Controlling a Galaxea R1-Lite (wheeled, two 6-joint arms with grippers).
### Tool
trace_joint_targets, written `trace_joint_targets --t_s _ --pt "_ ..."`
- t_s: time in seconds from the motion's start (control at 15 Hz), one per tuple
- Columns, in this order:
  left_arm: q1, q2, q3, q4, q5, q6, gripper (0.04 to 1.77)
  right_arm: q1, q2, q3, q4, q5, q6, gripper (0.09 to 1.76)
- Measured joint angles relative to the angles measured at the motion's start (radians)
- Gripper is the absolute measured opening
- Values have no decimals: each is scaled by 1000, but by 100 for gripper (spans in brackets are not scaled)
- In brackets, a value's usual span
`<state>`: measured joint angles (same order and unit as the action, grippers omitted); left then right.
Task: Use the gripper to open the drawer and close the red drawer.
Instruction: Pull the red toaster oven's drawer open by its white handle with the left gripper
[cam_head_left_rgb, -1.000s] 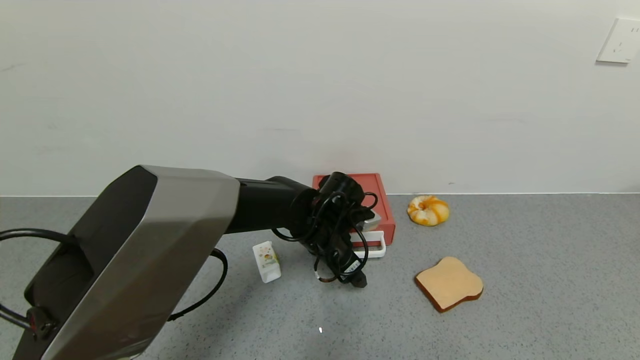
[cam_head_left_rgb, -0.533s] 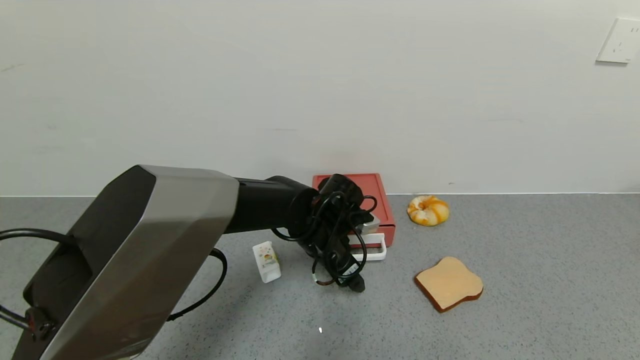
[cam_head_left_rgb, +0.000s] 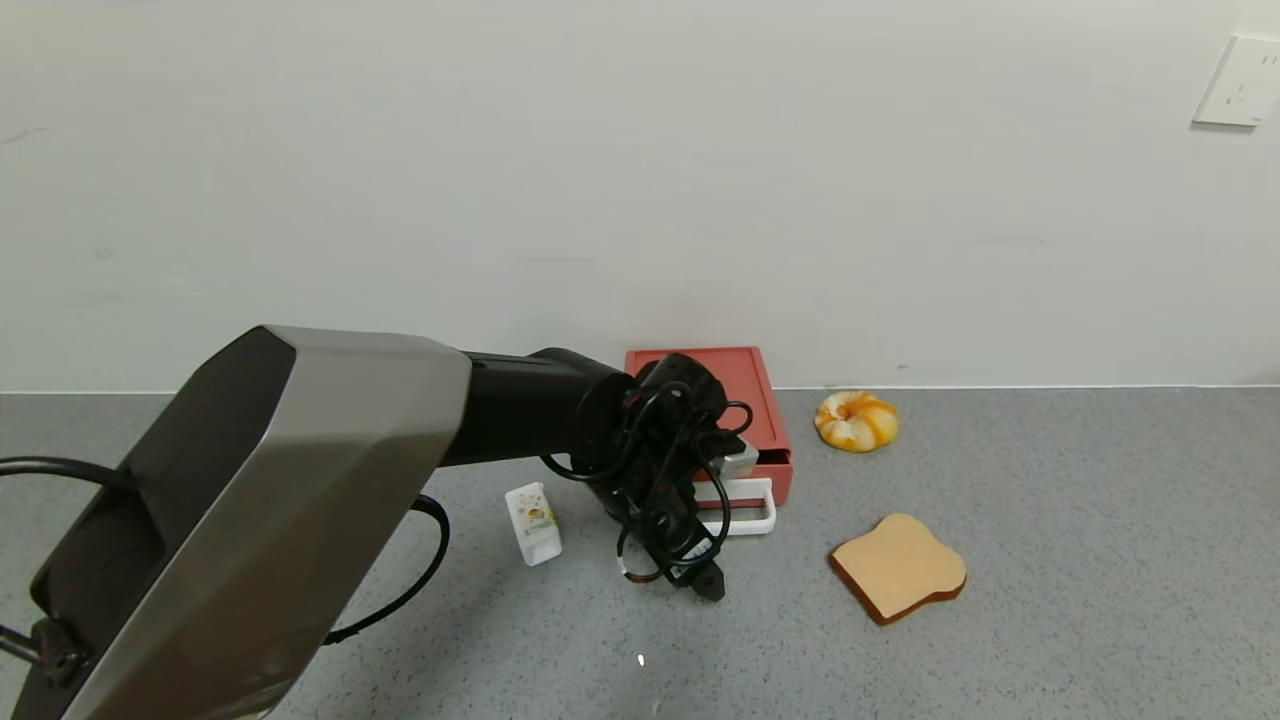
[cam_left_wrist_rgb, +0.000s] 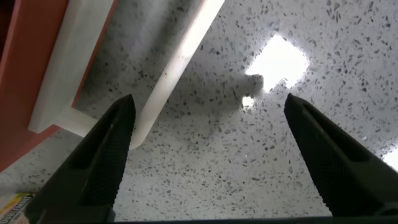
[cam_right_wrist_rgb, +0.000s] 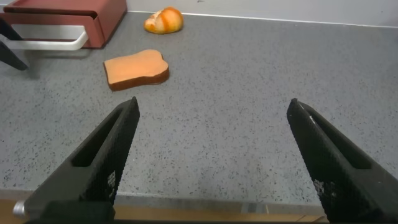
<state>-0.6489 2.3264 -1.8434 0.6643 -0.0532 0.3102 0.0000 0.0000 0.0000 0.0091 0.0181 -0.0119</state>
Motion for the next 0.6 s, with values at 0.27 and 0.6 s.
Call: trace_joint_targets --t_s 0.27,0.6 --pt "-13 -10 16 15 -7 -1 172 0 0 0 0 0 0 174" --pt "-27 -36 65 11 -10 -2 172 0 0 0 0 0 0 174"
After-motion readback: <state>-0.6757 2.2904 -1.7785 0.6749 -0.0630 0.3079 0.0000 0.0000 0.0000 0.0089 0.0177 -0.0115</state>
